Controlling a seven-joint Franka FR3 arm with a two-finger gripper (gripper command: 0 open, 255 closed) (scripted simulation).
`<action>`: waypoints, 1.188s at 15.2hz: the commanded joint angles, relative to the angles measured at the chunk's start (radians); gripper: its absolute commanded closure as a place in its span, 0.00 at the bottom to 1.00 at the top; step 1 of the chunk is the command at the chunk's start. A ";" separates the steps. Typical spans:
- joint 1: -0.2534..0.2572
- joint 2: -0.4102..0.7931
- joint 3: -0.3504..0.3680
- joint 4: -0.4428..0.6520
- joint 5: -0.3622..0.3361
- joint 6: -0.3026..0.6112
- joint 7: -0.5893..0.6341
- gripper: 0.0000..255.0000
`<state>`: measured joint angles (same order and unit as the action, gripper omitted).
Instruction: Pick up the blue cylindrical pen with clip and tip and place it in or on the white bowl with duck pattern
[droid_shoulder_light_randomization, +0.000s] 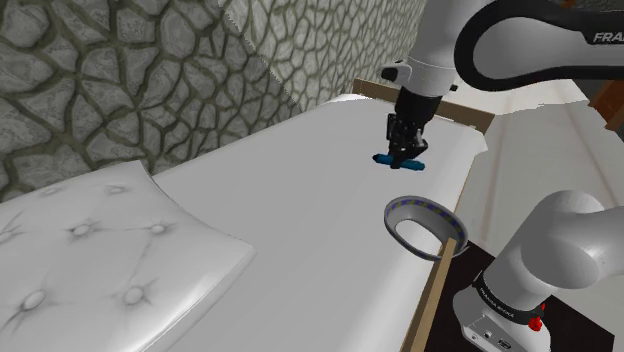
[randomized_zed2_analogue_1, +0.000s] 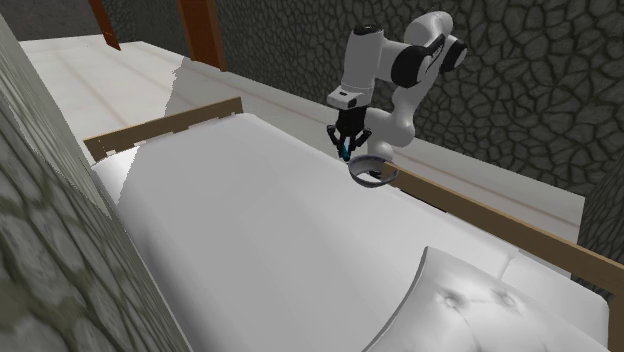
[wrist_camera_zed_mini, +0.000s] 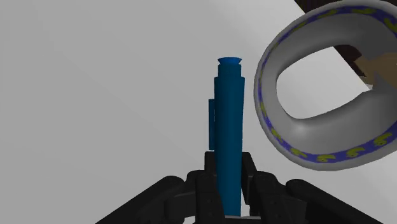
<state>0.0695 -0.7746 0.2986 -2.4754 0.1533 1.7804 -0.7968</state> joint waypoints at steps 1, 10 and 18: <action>0.025 -0.079 0.005 -0.041 0.019 -0.038 0.016 1.00; 0.136 -0.346 0.059 -0.162 0.106 -0.183 0.112 1.00; 0.157 -0.370 0.093 -0.276 0.141 -0.094 0.115 1.00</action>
<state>0.2232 -1.1373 0.3891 -2.7347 0.2903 1.6765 -0.6814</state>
